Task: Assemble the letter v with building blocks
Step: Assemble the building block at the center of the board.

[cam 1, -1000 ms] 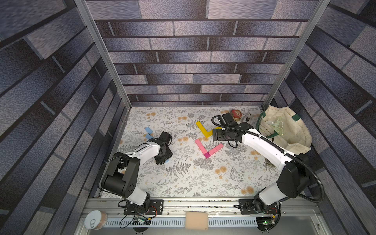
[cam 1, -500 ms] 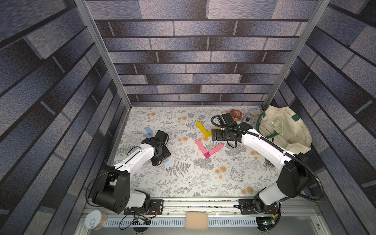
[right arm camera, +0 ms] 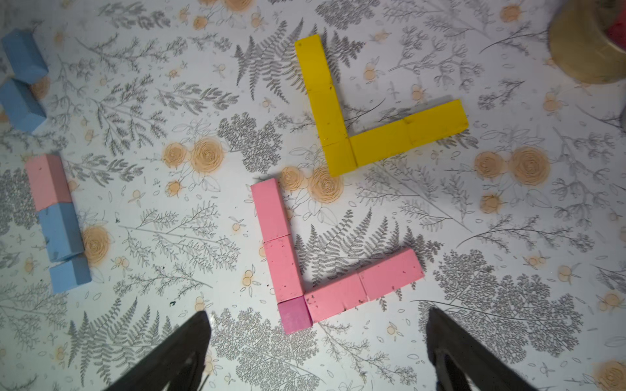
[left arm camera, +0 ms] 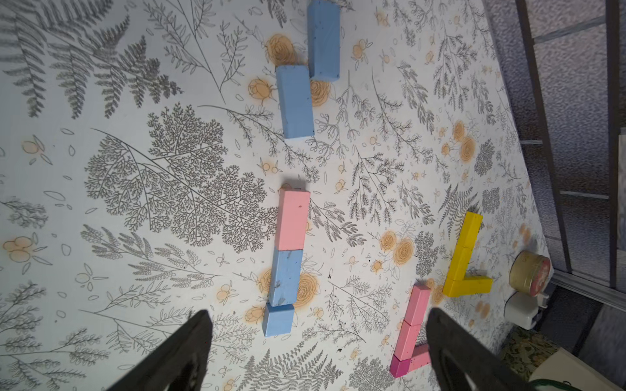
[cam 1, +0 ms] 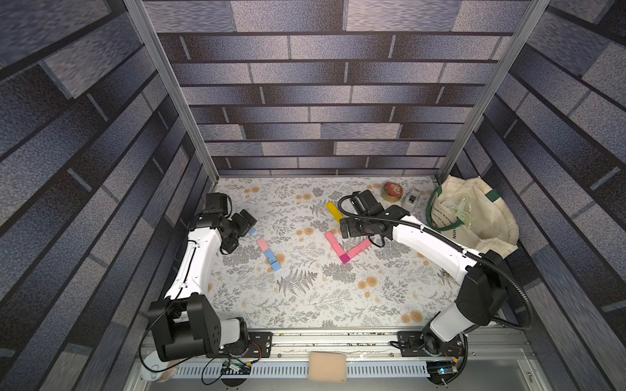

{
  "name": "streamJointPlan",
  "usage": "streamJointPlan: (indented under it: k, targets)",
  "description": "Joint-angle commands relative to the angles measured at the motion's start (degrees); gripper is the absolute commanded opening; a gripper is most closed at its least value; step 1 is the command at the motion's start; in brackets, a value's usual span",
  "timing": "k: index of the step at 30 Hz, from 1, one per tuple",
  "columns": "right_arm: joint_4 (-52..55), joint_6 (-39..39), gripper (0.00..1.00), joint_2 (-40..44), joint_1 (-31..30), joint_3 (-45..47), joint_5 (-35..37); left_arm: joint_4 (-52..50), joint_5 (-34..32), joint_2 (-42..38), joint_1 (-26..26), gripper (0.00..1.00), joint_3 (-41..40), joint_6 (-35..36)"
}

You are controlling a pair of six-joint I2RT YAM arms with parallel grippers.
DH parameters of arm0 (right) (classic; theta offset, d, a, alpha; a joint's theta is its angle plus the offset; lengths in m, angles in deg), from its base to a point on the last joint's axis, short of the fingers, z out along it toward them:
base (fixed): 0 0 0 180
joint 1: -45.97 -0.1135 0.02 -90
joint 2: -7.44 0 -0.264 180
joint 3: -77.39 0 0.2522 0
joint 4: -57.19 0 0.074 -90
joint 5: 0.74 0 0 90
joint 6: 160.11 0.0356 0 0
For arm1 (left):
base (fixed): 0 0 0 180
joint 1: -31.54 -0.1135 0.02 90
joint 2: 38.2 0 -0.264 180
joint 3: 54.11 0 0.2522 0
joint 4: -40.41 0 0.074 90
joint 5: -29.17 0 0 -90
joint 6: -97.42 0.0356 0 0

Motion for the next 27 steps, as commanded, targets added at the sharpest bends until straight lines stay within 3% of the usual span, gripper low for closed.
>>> streamJointPlan:
  k: [1,11,21,27]
  targets:
    - [-1.9,-2.97,1.0,-4.4,-6.38,-1.53,4.08,3.94,12.79,0.66,-5.84,1.0,-3.15,-2.76]
    - [-14.38,-4.04,1.0,-17.88,-23.78,-5.23,10.97,15.27,24.74,-0.74,-11.58,1.0,-14.56,-9.98]
    - [-21.0,0.27,1.0,-27.66,-28.06,-8.87,10.24,14.32,29.1,0.01,-17.29,1.0,-16.73,-5.37]
    - [-20.82,1.53,1.0,-31.17,-28.31,-11.91,10.35,13.88,29.46,1.17,-18.18,1.0,-17.4,-2.78]
